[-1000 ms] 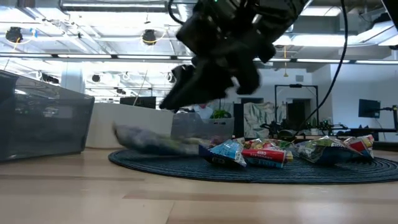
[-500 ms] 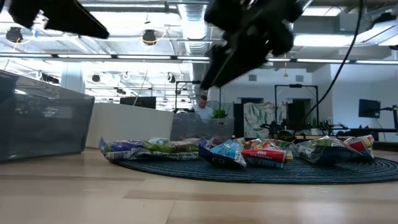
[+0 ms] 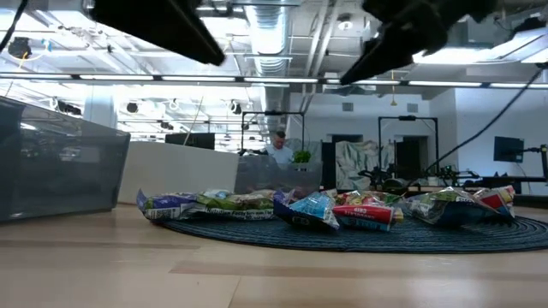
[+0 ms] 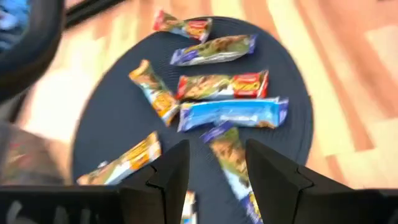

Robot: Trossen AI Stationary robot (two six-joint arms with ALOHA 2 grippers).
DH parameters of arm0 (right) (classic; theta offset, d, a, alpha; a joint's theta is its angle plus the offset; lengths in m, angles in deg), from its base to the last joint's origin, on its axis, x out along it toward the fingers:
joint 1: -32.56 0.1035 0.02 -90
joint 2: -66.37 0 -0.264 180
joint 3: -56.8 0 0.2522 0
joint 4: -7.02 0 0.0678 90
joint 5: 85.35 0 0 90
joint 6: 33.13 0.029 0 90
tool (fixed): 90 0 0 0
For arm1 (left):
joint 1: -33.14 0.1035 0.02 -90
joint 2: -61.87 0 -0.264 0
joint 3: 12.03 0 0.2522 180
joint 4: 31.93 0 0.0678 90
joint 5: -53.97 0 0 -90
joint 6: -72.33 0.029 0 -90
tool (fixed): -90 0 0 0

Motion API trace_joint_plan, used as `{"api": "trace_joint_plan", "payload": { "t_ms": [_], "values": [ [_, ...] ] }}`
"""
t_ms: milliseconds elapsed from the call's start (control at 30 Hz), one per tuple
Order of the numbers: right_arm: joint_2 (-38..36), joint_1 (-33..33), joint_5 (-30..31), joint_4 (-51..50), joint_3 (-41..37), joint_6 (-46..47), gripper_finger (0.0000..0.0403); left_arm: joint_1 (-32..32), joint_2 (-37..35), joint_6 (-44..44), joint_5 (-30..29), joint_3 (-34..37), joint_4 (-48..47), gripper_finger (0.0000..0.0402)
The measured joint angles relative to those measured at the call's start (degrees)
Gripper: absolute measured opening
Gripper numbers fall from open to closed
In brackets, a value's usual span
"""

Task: Pick and place Granola Bars by type
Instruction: Put the blue granola bar into the bottom black bin

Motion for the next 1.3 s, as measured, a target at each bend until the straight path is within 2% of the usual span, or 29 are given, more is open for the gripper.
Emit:
{"api": "trace_joint_plan", "payload": {
  "t_ms": [267,467,633,833,1067,1300],
  "values": [
    [-15.34,-2.31,0.39,13.1,-18.17,-0.1,0.0253,8.8,0.0,-3.73,14.38,0.0,2.12,0.0151],
    [-22.53,-3.8,0.63,21.5,-27.24,-2.61,0.0253,10.33,1.07,-3.25,17.26,-0.07,6.68,0.0166],
    [-26.51,-5.16,1.96,20.42,-27.65,-2.18,0.0253,10.36,5.78,-3.49,18.54,-0.06,7.03,0.0191],
    [-26.78,-4.34,1.81,19.63,-27.57,-1.6,0.0253,10.34,11.1,-5.05,18.81,-1.25,6.75,0.0211],
    [-26.46,-3.15,1.73,20.57,-27.56,-1.55,0.0253,10.52,12.88,-9.35,20.6,-1.2,3.5,0.0215],
    [-26.05,-2.97,1.75,20.06,-27.57,-0.5,0.0253,11.06,16.31,-9.94,23.23,-1.79,3.97,0.0216]
  ]
}}
